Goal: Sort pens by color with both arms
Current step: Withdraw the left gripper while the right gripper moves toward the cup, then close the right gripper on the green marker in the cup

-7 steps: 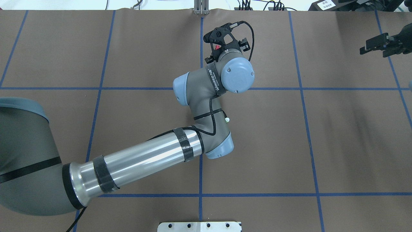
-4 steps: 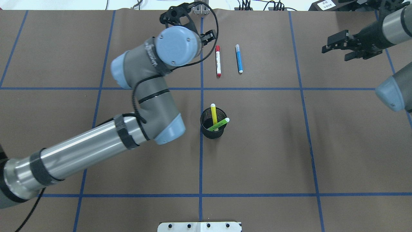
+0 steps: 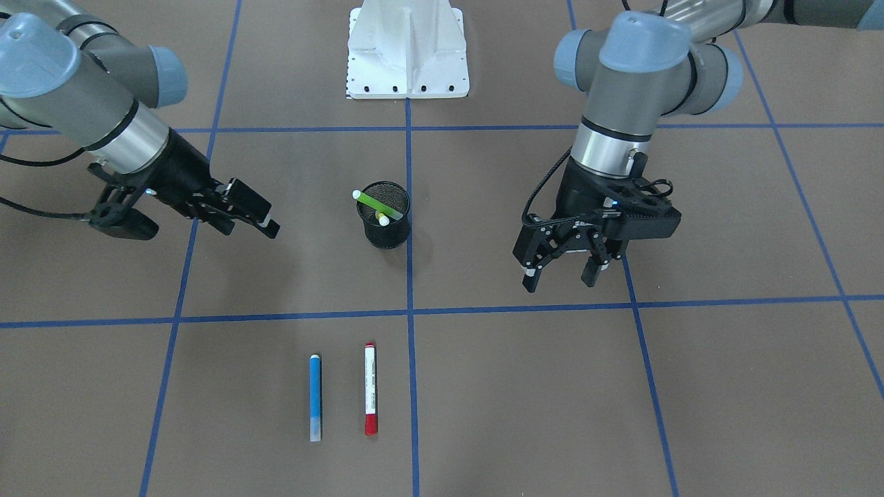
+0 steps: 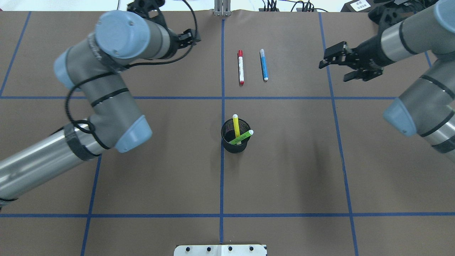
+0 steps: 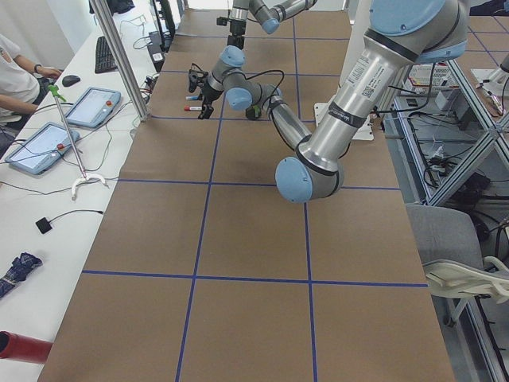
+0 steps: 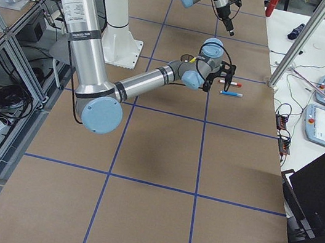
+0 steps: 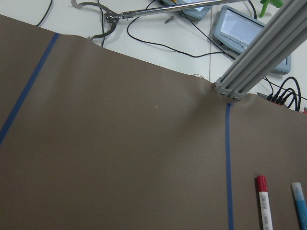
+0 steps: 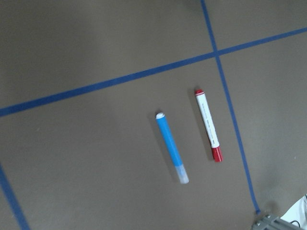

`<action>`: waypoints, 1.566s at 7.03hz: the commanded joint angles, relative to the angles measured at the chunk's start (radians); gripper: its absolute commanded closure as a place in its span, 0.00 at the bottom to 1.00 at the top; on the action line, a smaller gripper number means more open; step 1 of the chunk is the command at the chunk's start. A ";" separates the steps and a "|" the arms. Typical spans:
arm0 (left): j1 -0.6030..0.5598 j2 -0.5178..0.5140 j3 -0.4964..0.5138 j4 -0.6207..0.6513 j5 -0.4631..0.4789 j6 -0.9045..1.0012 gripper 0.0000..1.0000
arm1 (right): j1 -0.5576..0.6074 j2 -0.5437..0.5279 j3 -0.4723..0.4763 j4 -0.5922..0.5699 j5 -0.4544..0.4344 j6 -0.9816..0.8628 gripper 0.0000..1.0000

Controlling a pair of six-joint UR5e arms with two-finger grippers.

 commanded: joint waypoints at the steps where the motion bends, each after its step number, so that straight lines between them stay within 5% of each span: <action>1: -0.070 0.083 -0.043 -0.004 -0.119 0.073 0.01 | -0.135 0.035 0.006 0.005 -0.045 0.069 0.01; 7: -0.138 0.166 -0.083 -0.007 -0.169 0.179 0.01 | -0.206 0.051 -0.019 -0.042 -0.067 -0.278 0.26; 11: -0.136 0.166 -0.083 -0.006 -0.169 0.179 0.01 | -0.206 0.060 -0.031 -0.034 -0.053 -0.287 0.36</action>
